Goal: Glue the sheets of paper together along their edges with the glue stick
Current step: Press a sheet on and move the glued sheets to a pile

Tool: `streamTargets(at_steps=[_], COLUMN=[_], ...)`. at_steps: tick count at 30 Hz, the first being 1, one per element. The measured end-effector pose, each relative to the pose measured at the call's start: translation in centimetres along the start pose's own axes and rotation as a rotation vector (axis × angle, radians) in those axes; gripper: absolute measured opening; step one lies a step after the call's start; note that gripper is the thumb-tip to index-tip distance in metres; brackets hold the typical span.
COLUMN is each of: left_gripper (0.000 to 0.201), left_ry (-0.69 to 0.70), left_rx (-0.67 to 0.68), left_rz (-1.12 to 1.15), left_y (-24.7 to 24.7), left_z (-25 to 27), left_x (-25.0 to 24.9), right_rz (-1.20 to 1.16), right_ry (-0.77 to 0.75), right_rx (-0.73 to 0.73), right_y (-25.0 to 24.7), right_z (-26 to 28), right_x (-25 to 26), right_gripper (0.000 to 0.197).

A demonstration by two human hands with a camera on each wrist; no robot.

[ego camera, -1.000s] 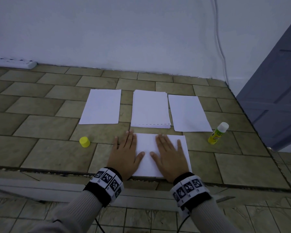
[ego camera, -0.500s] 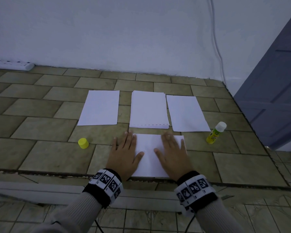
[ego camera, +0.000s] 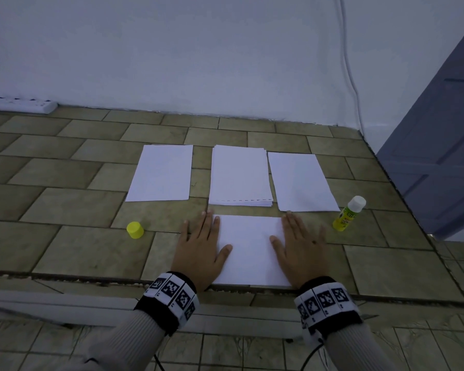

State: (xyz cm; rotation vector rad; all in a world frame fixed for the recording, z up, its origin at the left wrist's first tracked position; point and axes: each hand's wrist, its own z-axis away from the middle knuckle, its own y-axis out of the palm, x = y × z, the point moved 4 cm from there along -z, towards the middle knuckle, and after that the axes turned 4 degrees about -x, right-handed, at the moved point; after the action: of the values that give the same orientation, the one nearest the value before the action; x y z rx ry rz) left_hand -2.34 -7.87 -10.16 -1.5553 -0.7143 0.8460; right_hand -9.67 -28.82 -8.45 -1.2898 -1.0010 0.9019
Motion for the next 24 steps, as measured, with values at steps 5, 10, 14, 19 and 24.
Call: streamTargets(at_steps=[5,10,14,19,24], left_gripper=[0.081,0.078,0.079,0.090,0.106], left_ry=[-0.021,-0.012,-0.006,0.002,0.006], left_rx=[0.050,0.058,0.054,0.035,0.074], left_rz=[-0.004,-0.007,-0.011,0.000,0.001], left_y=[-0.1,-0.2,-0.2,-0.1,-0.3], left_z=[0.0,-0.1,-0.1,0.0,0.1], left_x=[-0.1,0.0,0.0,-0.1,-0.2], right_rz=[-0.032,-0.112,-0.101,-0.020,-0.064], right_ry=[-0.022,-0.334,-0.395,-0.230,-0.050], right_rx=[-0.018,0.124,0.105,0.086,0.151], right_y=[0.0,0.9,1.1,0.2,-1.1], right_z=[0.2,1.4,1.2,0.8,0.9], right_x=[2.8,8.3,6.4,0.3,-2.8], right_gripper=[0.103,0.085,0.084,0.099,0.092])
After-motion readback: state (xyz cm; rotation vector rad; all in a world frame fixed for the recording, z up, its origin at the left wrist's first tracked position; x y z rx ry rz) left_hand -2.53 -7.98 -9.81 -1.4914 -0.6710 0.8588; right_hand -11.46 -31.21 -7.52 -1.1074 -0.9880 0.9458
